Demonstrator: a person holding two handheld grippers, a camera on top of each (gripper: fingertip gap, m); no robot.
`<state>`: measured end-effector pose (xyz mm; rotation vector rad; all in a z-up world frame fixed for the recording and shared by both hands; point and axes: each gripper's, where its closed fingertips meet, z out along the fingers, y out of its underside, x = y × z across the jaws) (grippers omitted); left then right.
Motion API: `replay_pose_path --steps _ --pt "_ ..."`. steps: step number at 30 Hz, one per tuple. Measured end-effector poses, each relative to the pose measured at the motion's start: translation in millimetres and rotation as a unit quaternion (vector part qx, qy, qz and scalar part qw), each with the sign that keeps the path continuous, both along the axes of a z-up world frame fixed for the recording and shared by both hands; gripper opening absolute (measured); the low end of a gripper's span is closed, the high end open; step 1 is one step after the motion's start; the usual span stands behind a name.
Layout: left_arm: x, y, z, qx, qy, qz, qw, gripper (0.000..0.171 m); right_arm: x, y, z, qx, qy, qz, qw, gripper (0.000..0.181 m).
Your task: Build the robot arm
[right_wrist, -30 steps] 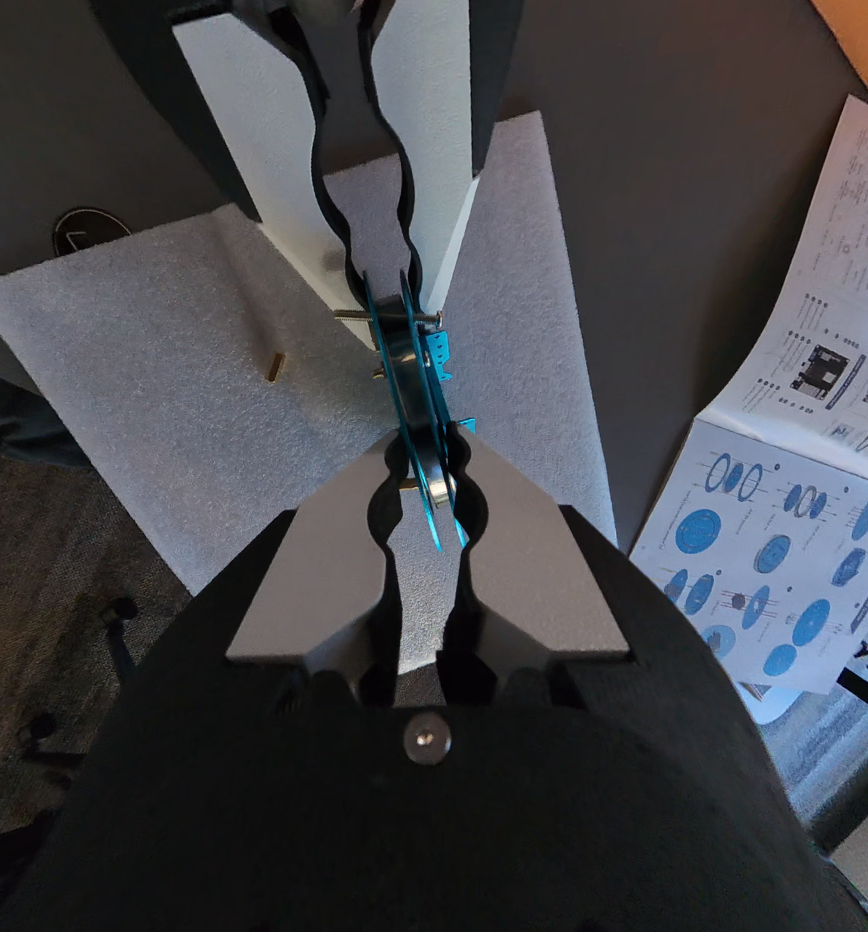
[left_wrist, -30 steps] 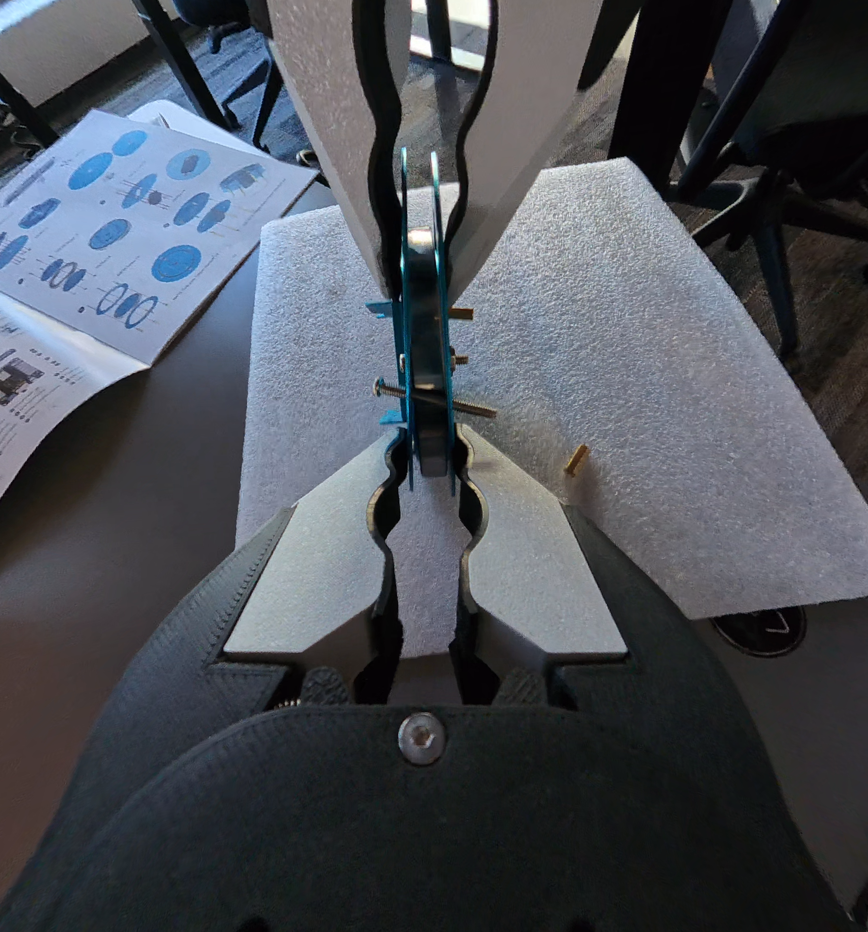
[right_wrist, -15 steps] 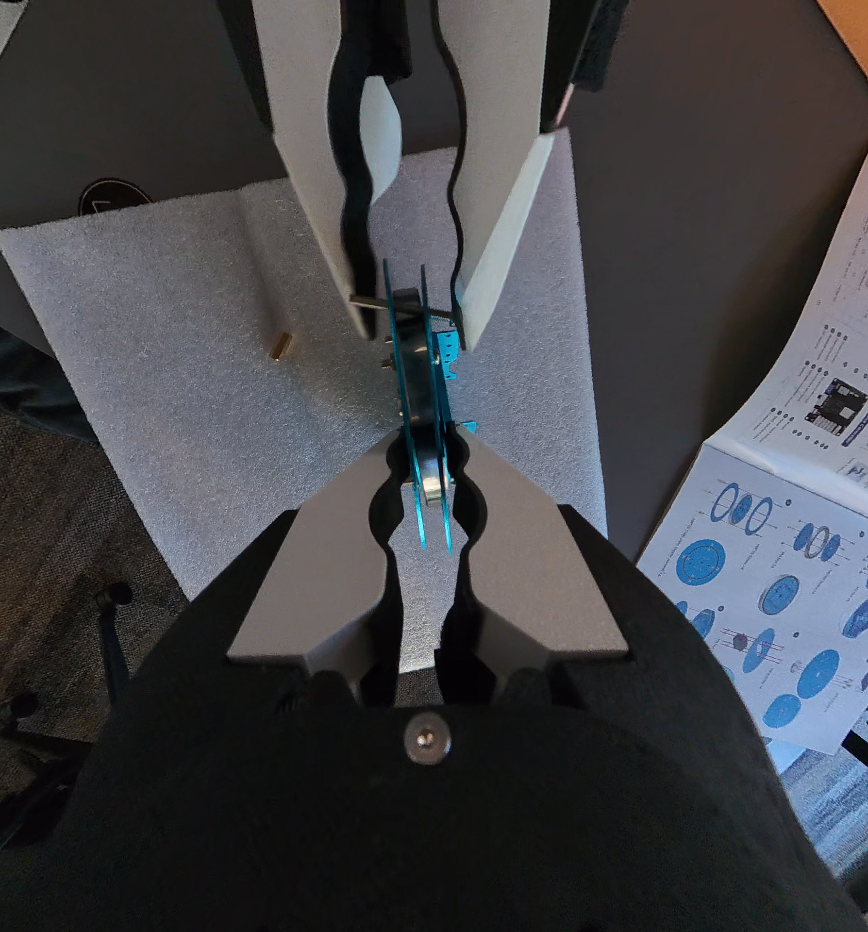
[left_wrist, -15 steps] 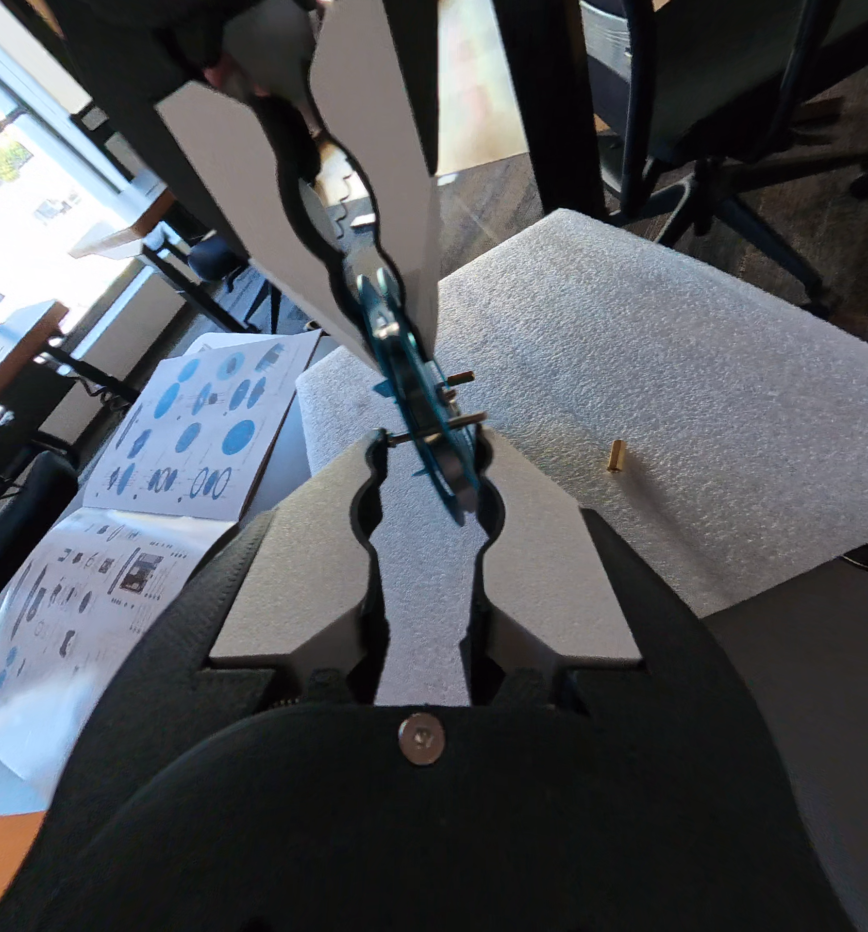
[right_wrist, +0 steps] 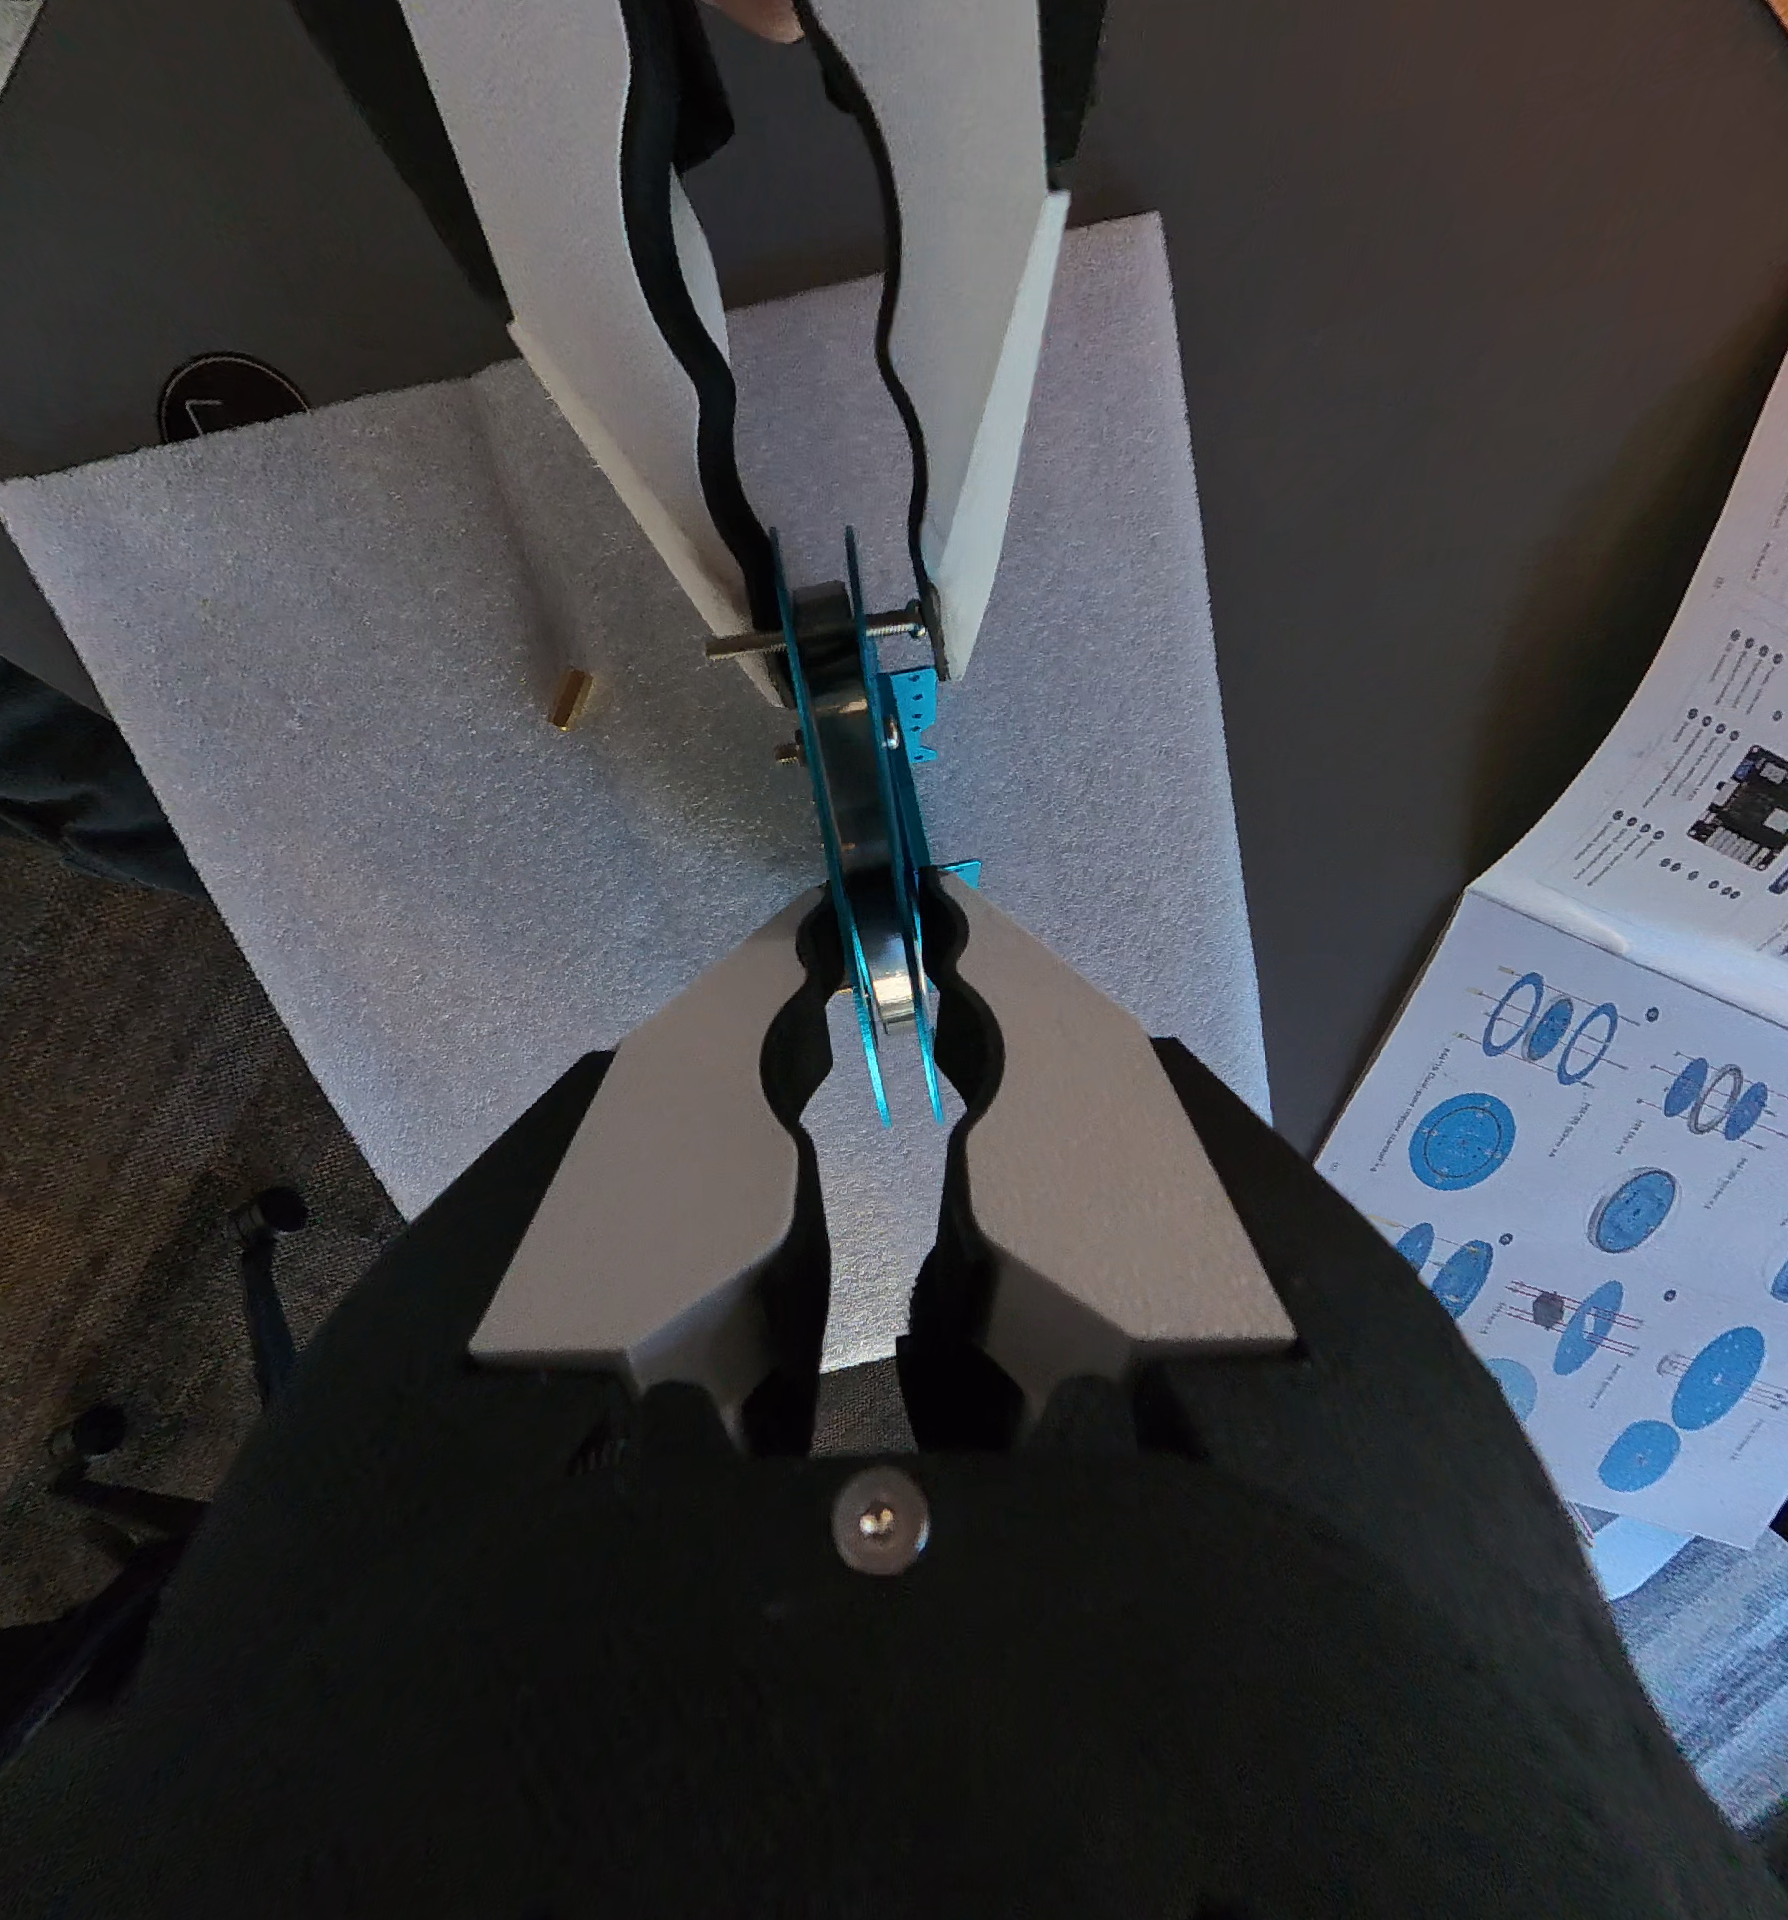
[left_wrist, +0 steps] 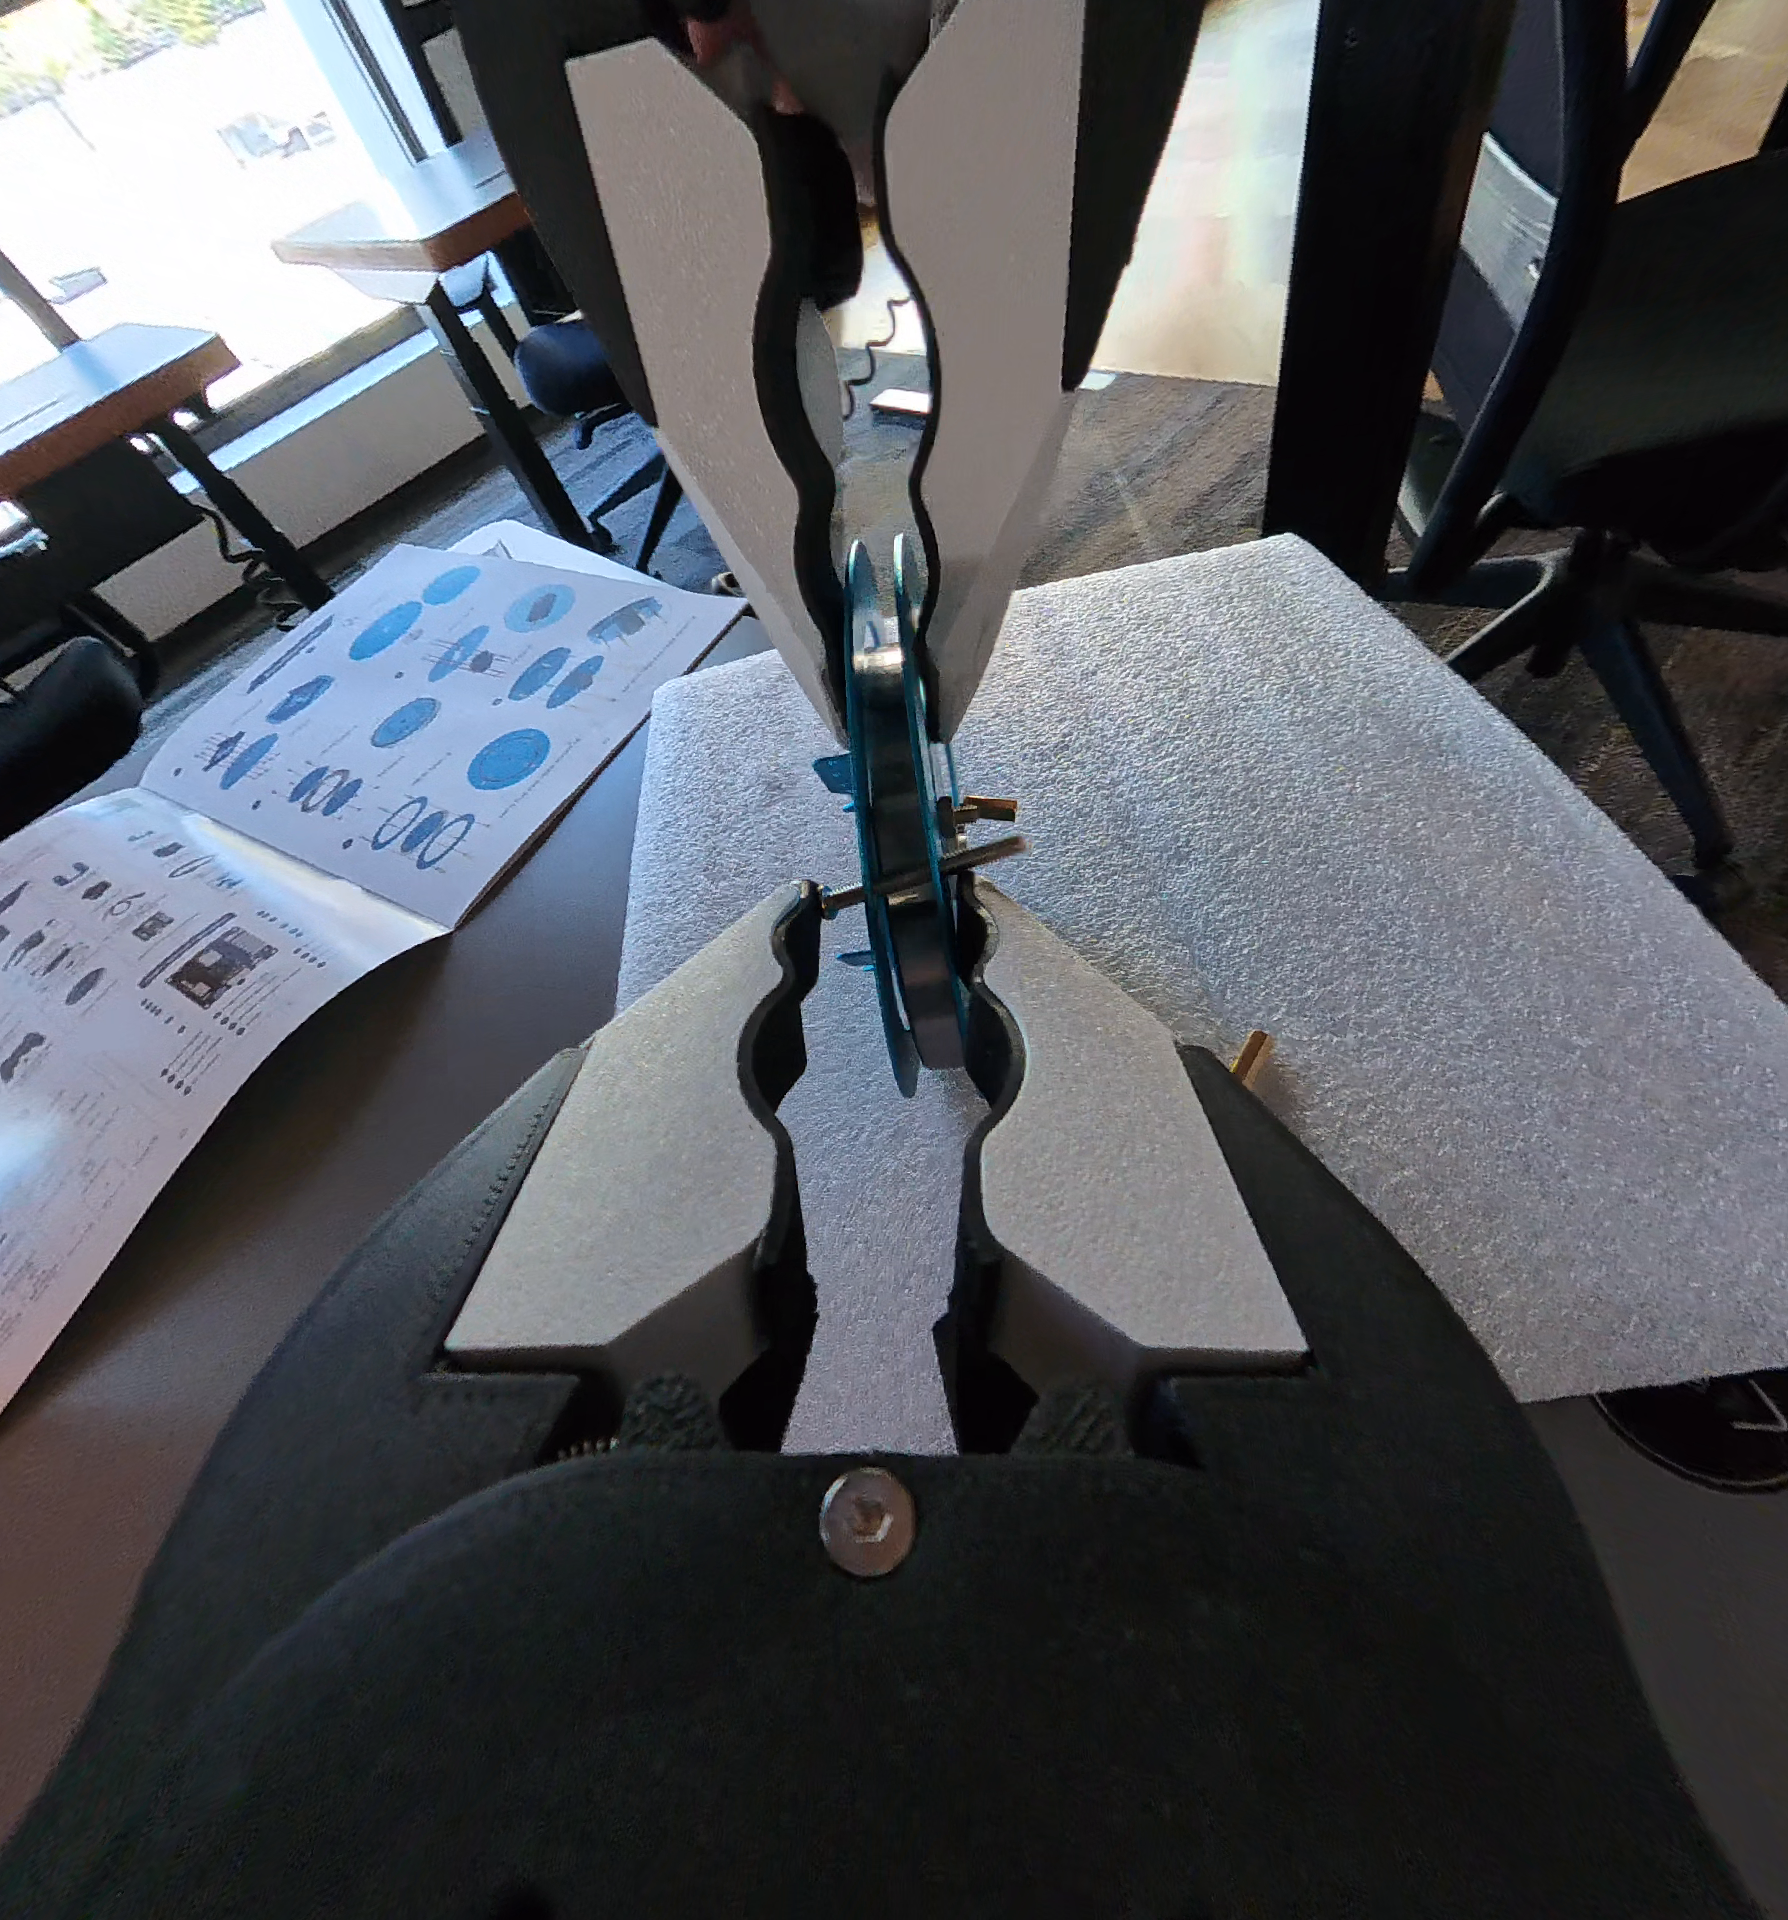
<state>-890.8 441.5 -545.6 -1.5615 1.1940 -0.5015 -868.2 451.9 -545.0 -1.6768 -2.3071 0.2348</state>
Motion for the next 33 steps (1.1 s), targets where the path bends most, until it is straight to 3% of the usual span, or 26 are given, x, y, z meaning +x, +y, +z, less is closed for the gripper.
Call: replay_pose_path --steps 4,12,19,24,26,30,33 --pt "1 -3 0 0.008 -0.002 0.000 1.000 0.025 0 -1 0 -0.006 0.001 -0.004 1.000 0.013" --pt "2 11 4 0.034 0.016 -0.032 0.999 0.019 -1 13 -1 -0.115 -0.004 -0.049 0.992 0.014" --pt "-6 19 2 -0.030 -0.030 -0.007 0.999 0.018 -11 22 -2 -0.167 0.006 -0.050 0.985 0.013" --pt "-7 22 1 -0.034 -0.033 0.024 0.999 0.018 -11 27 -4 -0.188 -0.003 -0.067 0.980 0.015" --pt "-7 23 1 -0.042 -0.040 0.025 0.998 0.018 -11 28 -4 -0.178 0.007 -0.070 0.982 0.016" --pt "-8 24 1 -0.059 -0.051 0.026 0.997 0.018 -10 45 7 -0.087 0.070 -0.106 0.988 0.035" --pt "-9 25 0 -0.064 -0.055 0.028 0.996 0.018 7 66 41 0.053 0.156 -0.205 0.965 0.043"
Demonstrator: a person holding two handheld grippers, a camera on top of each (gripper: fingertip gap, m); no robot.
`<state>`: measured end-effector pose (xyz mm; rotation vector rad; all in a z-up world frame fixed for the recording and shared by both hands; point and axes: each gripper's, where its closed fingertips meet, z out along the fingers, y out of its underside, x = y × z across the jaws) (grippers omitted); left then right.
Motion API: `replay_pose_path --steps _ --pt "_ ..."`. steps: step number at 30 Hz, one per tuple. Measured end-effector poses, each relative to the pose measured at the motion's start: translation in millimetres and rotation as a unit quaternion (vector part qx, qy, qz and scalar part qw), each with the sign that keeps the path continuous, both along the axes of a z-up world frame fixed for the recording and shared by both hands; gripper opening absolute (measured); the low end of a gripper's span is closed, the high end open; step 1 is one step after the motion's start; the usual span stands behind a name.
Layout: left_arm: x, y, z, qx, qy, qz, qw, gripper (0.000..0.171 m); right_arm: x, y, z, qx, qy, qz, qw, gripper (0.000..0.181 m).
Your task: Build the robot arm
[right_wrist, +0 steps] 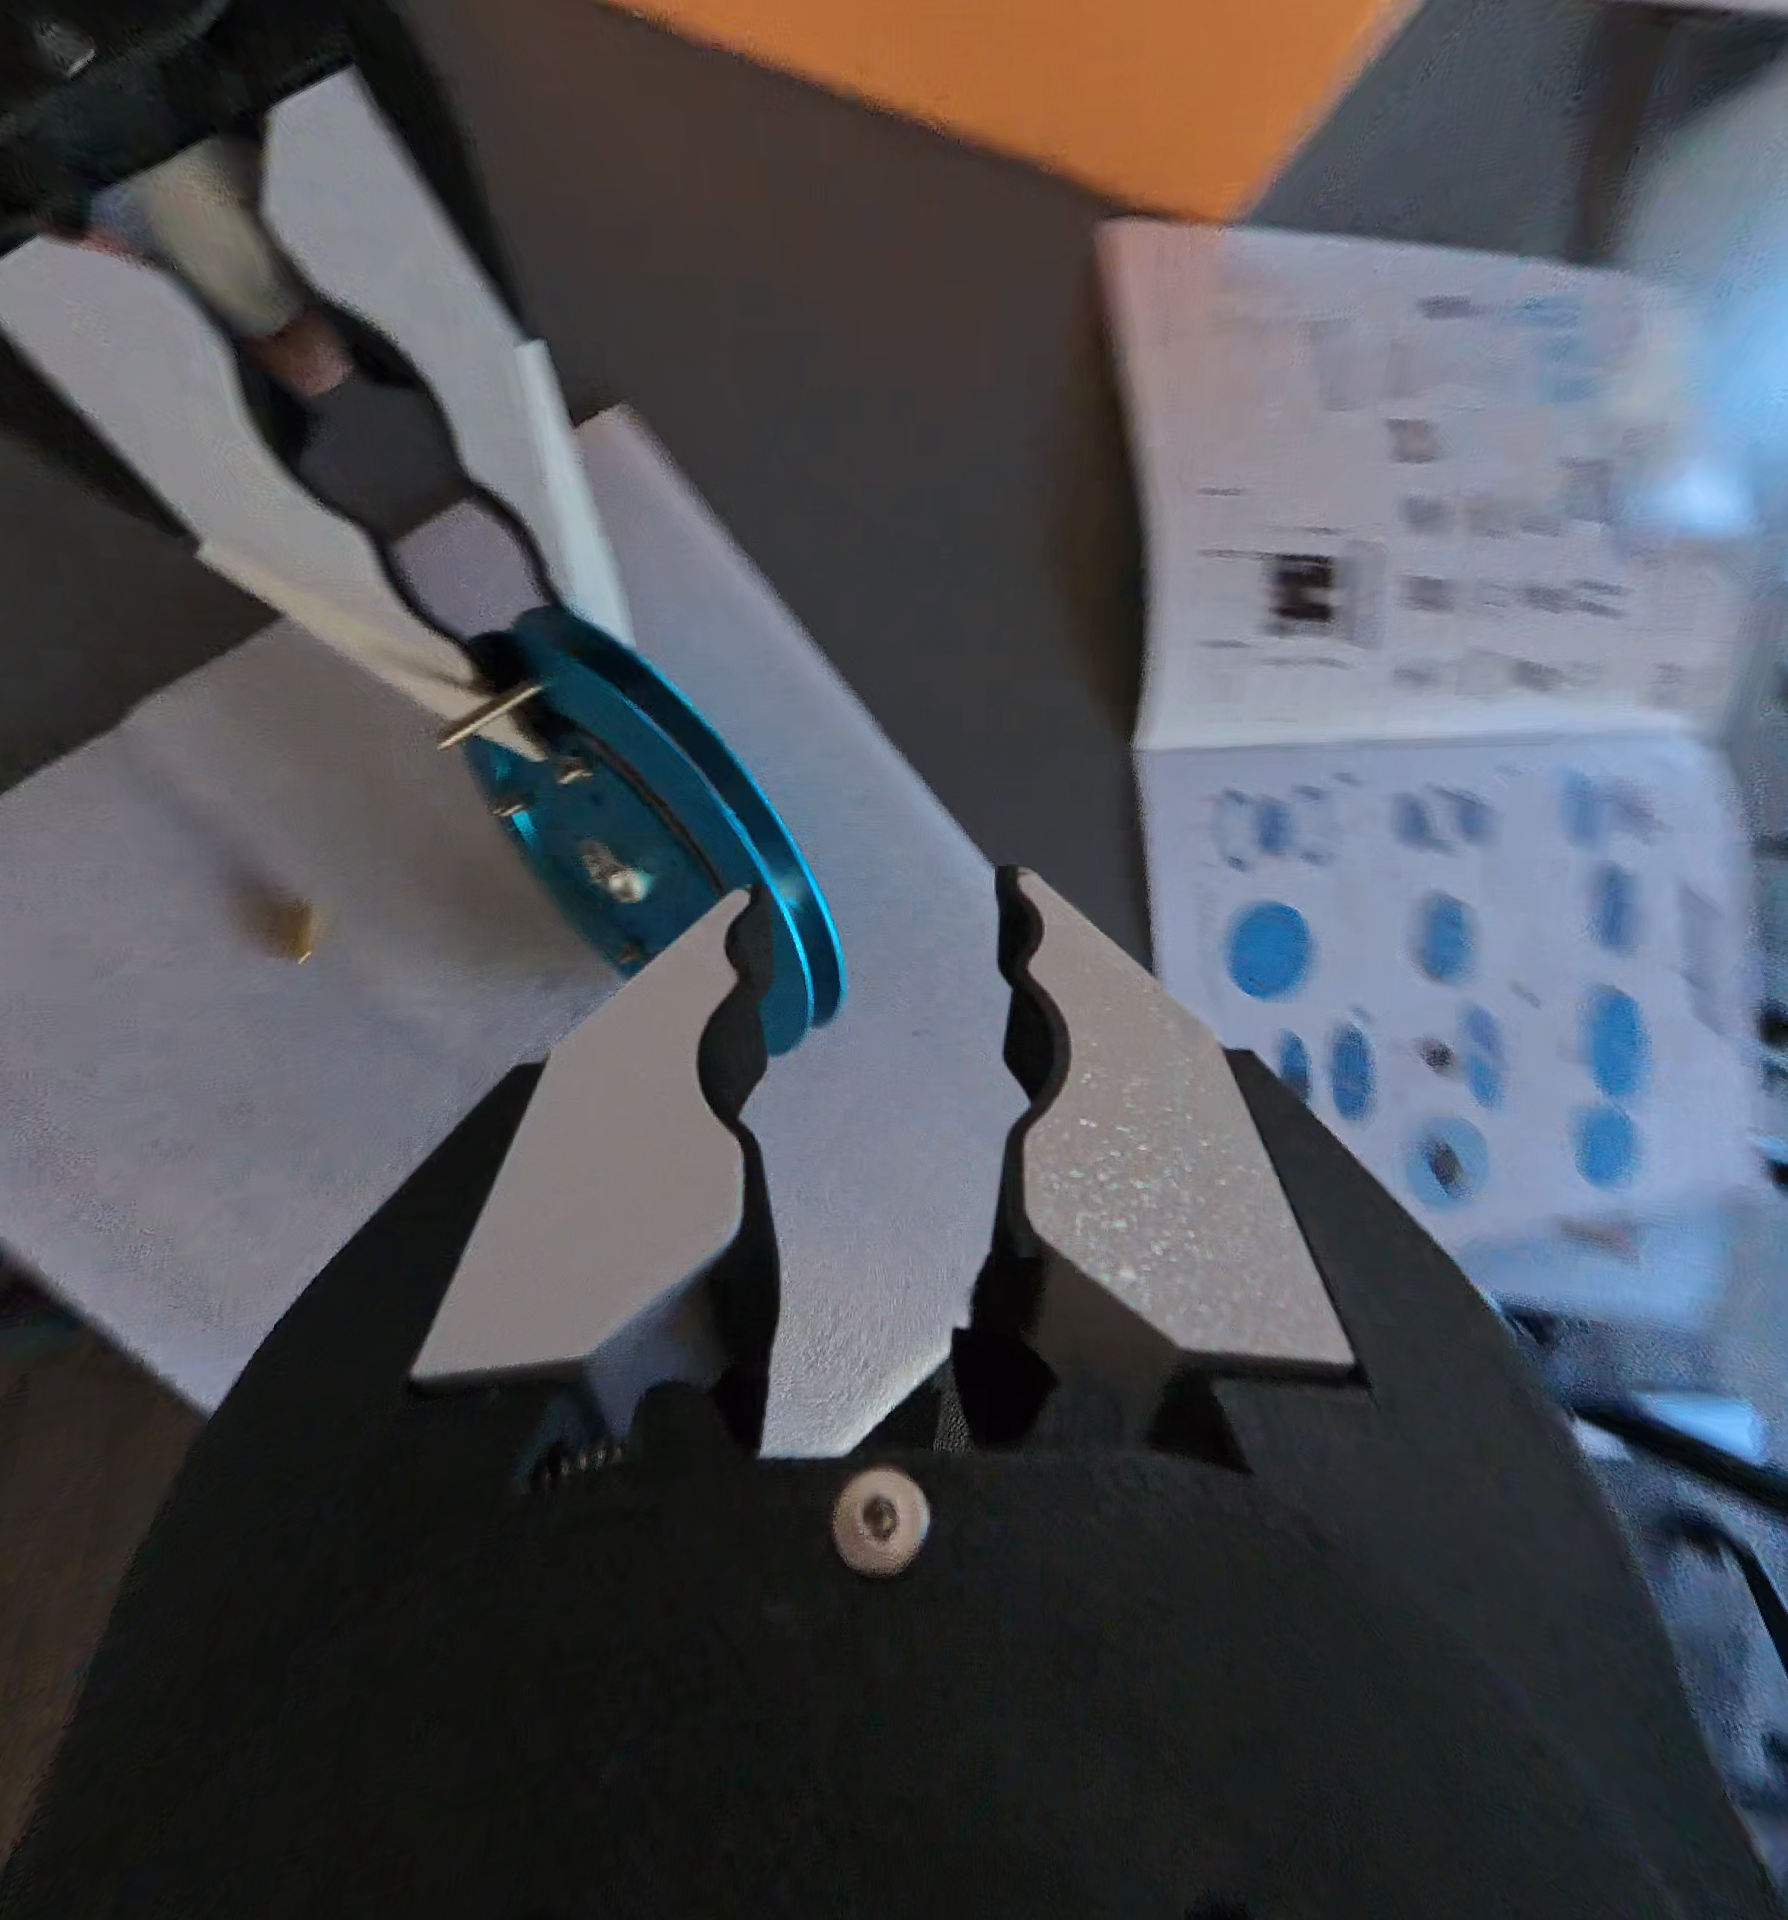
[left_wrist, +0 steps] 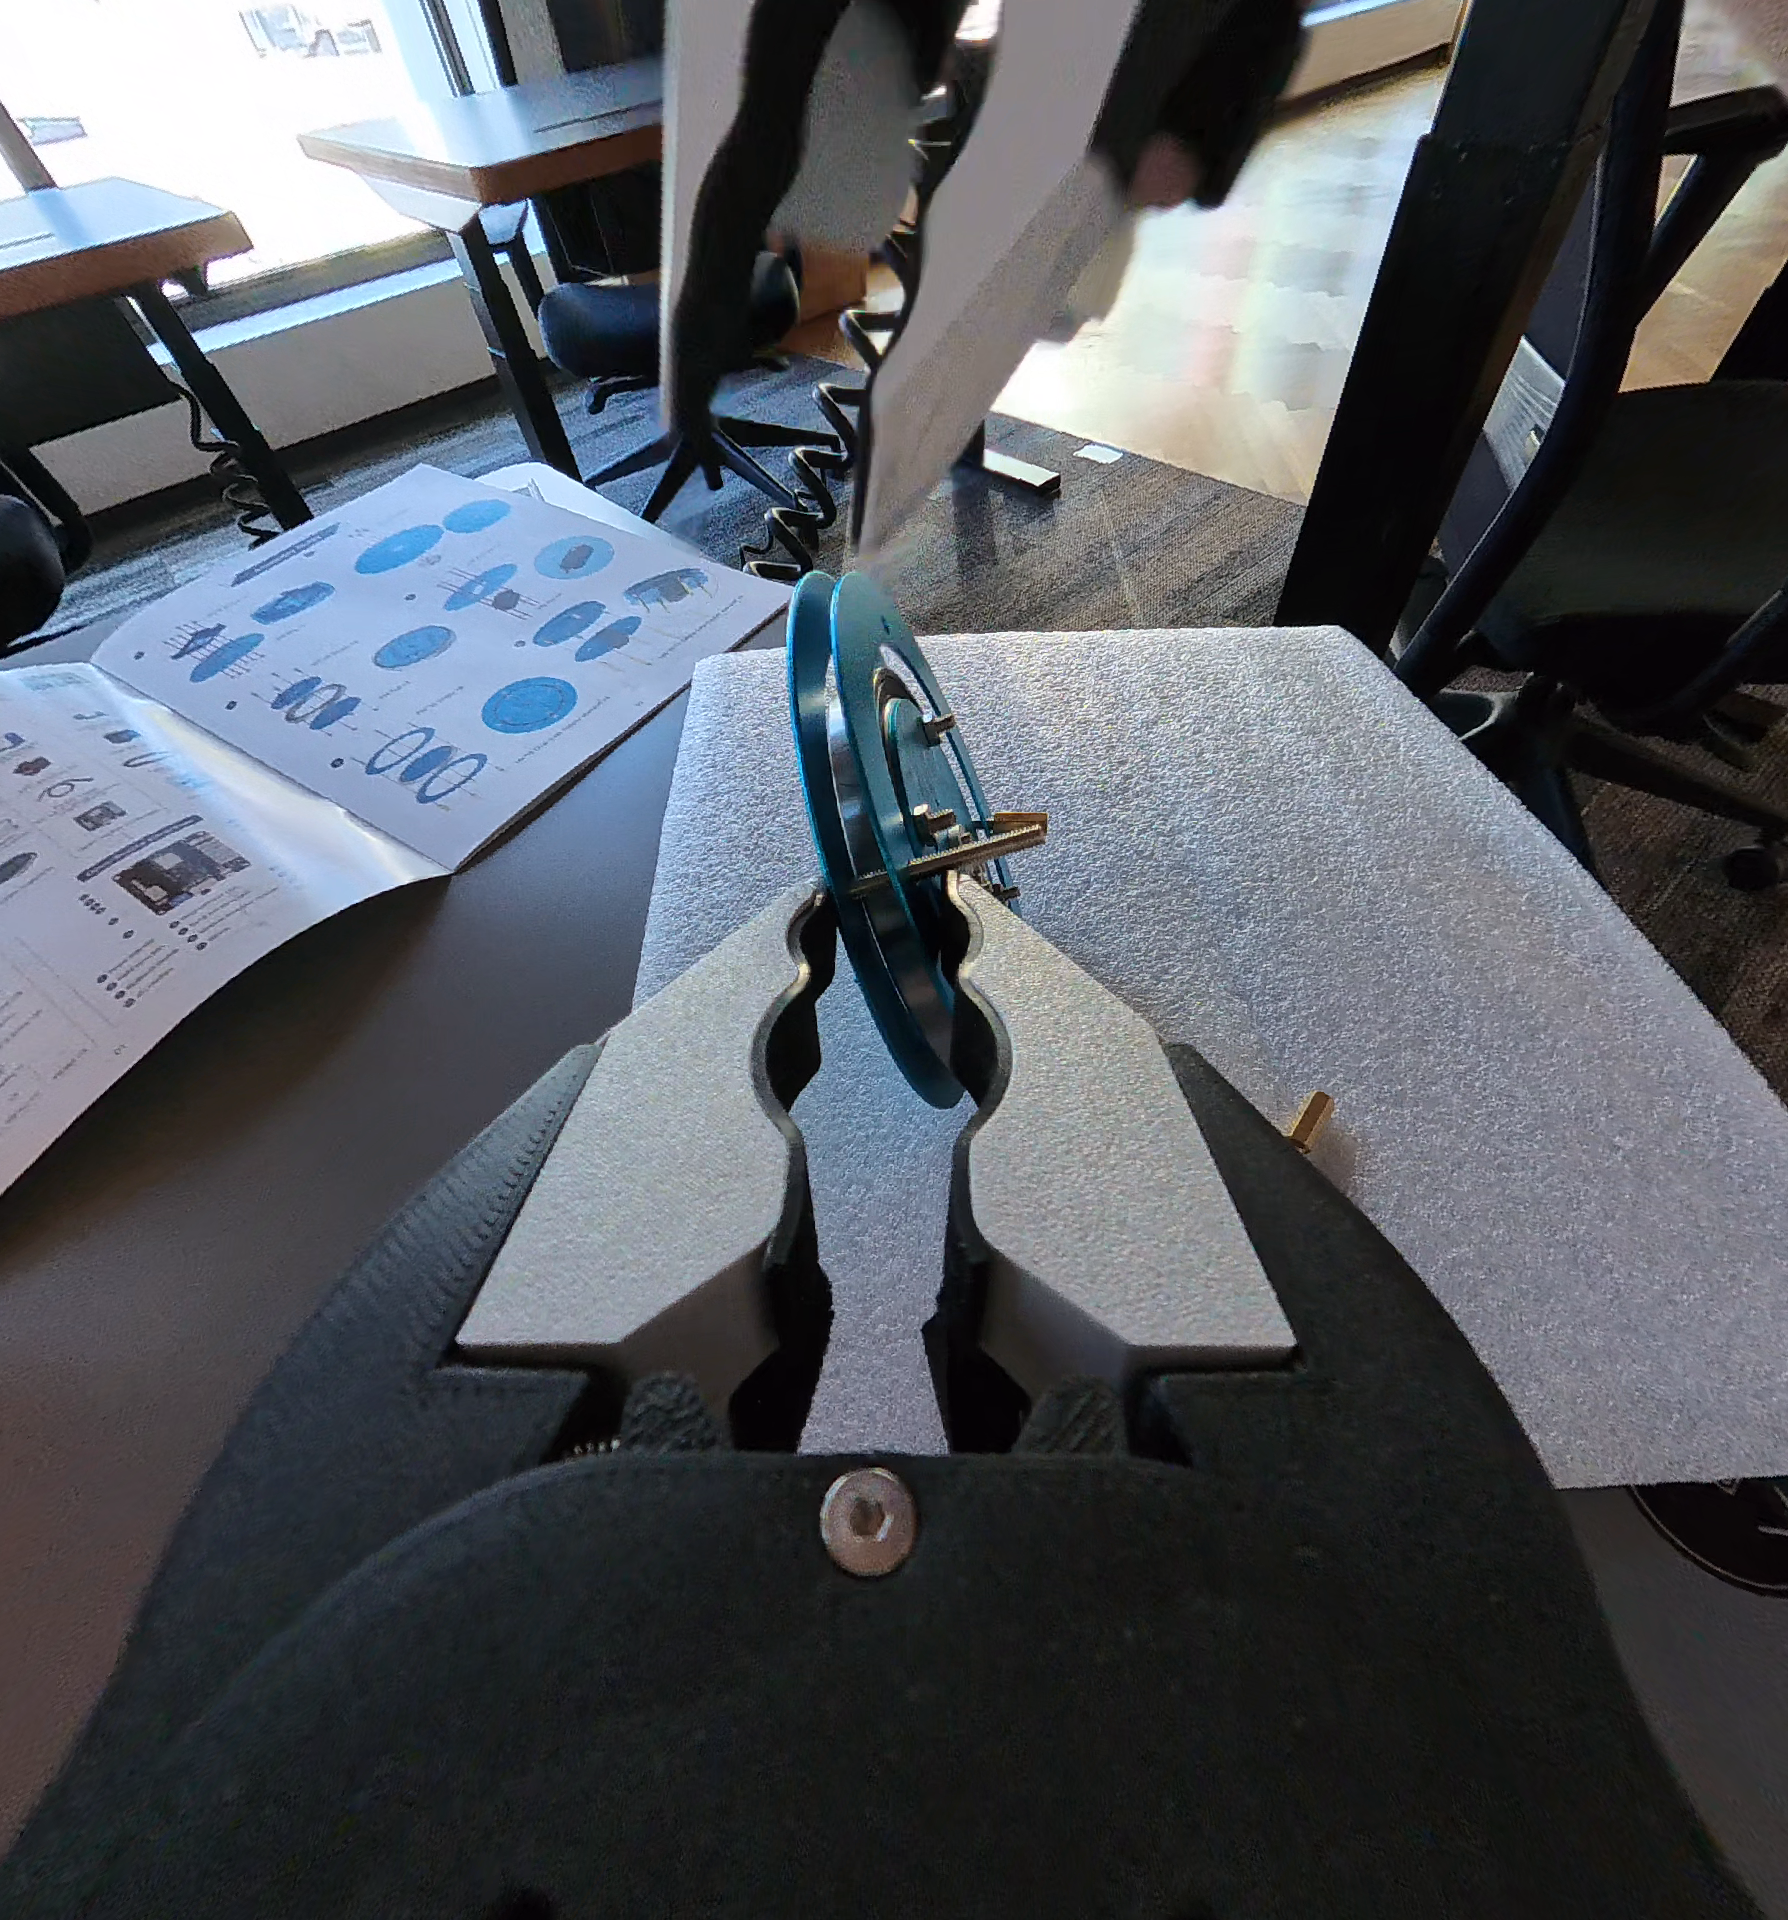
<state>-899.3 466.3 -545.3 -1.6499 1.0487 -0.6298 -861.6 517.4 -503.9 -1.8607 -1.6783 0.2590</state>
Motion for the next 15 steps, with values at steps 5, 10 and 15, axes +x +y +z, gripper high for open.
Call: replay_pose_path --steps 5,10,15 --pt "1 0 0 -0.003 -0.003 -0.001 1.000 0.018 -15 -109 5 0.048 0.213 0.002 0.976 0.025" --pt "2 -2 1 0.002 0.000 -0.003 1.000 0.018 -22 -152 -86 -0.036 0.204 -0.045 0.977 0.016" --pt "2 -3 0 0.005 0.000 -0.004 1.000 0.018 -18 -141 -108 -0.090 0.196 -0.091 0.972 0.015"
